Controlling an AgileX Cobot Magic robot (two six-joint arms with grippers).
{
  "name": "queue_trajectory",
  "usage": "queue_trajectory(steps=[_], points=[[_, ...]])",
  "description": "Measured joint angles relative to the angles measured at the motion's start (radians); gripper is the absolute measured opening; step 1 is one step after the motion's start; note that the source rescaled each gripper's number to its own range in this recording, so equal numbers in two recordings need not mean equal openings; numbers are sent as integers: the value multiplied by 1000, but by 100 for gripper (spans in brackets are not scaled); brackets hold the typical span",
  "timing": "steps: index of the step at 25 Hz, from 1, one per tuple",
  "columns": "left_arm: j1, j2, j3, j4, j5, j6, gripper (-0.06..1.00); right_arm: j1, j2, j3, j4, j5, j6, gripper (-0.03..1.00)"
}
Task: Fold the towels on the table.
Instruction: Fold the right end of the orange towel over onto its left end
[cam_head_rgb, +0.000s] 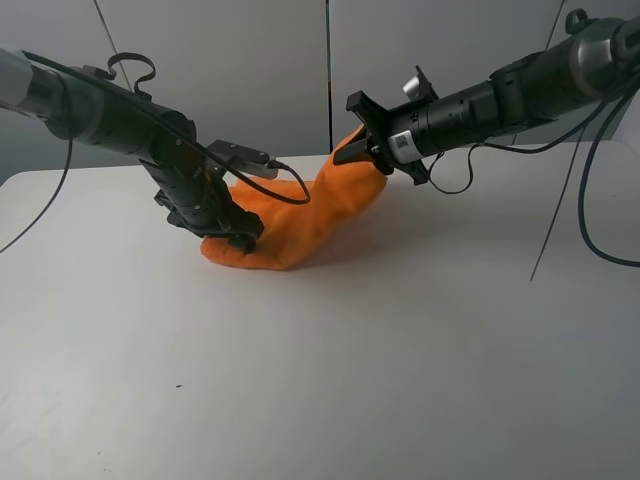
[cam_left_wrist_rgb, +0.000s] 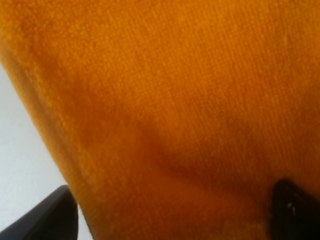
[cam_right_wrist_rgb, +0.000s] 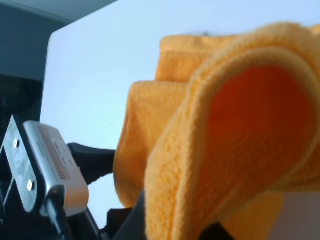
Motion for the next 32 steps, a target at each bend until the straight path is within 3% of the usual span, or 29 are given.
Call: queue_trajectory(steps=[10,17,22,32], points=[[0,0,0,0,-6,11,99,66,113,-95,70,10,-56,5],[0,0,0,-2,-6,14,99,71,201,-141,103,67,-60,5],[0,0,0,-2,-8,14,99,71,225,-141,103,113,-65,5],[0,-28,2,2,-6,16,99,71,226,-145,77,115,-72,5]])
